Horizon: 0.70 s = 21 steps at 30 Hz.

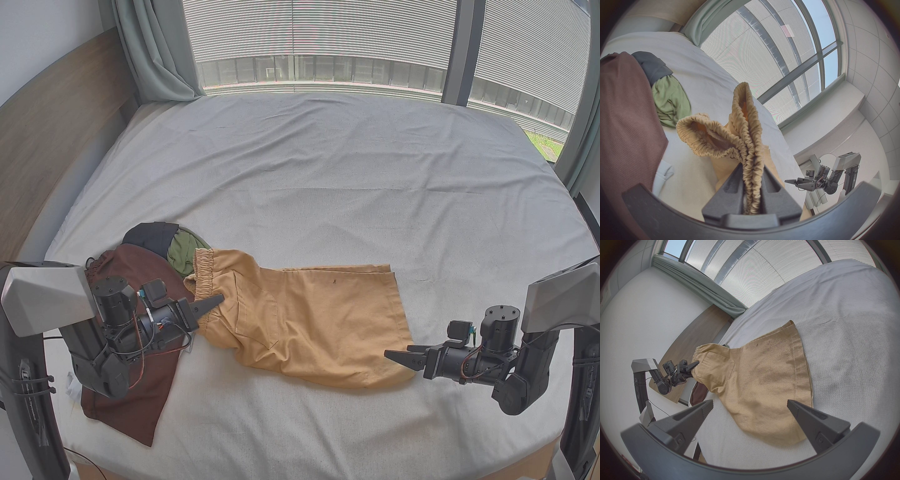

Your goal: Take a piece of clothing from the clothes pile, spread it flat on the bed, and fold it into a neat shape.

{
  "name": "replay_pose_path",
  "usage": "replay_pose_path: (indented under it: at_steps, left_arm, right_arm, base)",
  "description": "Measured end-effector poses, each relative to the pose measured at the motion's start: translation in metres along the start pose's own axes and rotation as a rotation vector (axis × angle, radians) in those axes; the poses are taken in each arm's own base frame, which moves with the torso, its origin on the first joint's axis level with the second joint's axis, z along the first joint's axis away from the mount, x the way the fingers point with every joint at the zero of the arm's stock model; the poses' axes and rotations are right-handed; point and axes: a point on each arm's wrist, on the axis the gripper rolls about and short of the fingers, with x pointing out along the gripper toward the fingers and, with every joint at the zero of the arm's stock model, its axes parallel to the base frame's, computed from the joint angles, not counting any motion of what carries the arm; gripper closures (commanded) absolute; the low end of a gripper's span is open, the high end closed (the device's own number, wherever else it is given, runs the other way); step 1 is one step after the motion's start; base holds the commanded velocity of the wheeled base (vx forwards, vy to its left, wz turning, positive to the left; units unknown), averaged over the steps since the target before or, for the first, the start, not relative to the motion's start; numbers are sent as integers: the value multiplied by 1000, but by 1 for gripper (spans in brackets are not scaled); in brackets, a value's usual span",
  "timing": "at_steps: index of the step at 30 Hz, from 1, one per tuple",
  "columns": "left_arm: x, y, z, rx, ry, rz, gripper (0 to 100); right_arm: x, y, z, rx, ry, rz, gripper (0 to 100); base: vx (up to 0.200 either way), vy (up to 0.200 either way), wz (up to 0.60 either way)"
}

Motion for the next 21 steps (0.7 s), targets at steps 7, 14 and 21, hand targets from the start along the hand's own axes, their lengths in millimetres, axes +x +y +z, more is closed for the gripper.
replay_pose_path:
  at_steps: [7,14,21]
  left_arm:
    - [5,-8,-1,-10,8,-26,100]
    - [17,-25,-4,-52,9,-61,100]
    - [34,-44,-7,-97,10,-115,100]
  right_arm:
    - [-1,3,2,-6,-7,5,0]
    - [-3,6,7,-19,-24,13,0]
    - [-5,9,11,-28,-37,19,0]
  base:
    - [0,0,0]
    - [0,0,0]
    - [0,0,0]
